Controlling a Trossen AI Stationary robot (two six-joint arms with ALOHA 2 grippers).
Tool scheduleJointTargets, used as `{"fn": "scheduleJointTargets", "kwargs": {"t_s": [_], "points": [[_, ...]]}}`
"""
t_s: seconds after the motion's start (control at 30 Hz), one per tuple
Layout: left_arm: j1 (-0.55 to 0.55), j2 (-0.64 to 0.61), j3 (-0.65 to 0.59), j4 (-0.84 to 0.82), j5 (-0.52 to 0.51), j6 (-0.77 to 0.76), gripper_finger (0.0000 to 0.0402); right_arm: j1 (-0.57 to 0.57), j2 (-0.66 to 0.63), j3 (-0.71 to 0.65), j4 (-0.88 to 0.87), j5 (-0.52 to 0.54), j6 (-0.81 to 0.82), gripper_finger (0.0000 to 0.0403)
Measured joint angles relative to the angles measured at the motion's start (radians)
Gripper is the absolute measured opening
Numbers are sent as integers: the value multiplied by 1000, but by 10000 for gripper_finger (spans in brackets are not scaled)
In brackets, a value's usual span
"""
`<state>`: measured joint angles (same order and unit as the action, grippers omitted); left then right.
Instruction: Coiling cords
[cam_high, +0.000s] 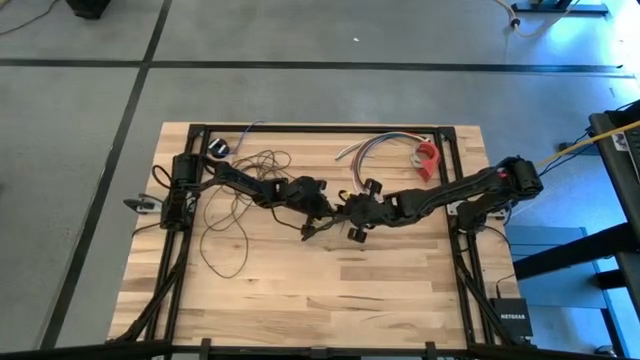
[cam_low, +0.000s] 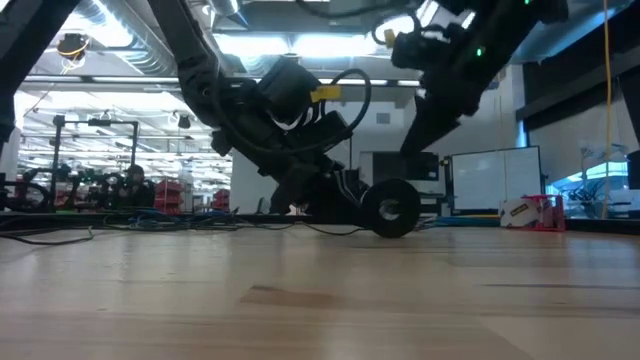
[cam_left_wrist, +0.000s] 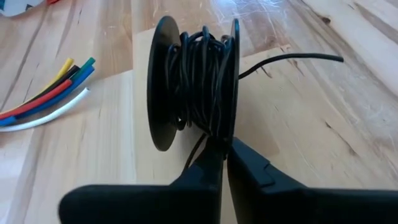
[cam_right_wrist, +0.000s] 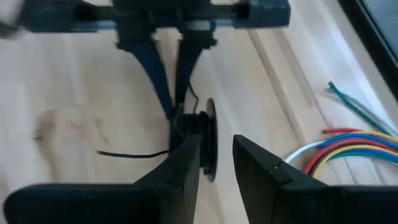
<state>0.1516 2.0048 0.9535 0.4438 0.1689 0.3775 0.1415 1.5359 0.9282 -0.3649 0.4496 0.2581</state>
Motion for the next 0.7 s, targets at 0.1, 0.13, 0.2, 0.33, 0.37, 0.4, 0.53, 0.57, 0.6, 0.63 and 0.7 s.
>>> {"fn": "scheduleJointTargets", "kwargs": {"t_s": [0.1,0.13,0.2,0.33,0.37,0.4,0.53,0.57,0.6,0.63,0.7], "points": [[-1,0,0,2,1,0,3,-30,4,-30,32,-34,-10,101],[-1,0,0,2,1,0,3,-39,8,-35,46,-55,-11,100],[-1,0,0,2,1,0,6,-57,14,-42,63,-78,-29,94],[-1,-1,0,3,1,0,9,-92,36,-43,81,-154,-66,69],[-1,-1,0,3,1,0,7,-100,42,-43,82,-174,-74,61],[-1,-2,0,2,1,0,6,-105,48,-42,83,-180,-81,54],[-1,-2,0,6,2,0,4,-111,70,-42,82,-151,-101,19],[-1,-2,0,7,2,-1,5,-111,70,-42,82,-152,-106,12],[-1,-2,0,7,2,-4,8,-111,69,-42,83,-154,-107,8],[-1,-2,0,7,2,-10,12,-110,69,-42,83,-151,-106,8],[-1,-2,0,6,1,-30,22,-110,69,-42,80,-154,-97,11]]}}
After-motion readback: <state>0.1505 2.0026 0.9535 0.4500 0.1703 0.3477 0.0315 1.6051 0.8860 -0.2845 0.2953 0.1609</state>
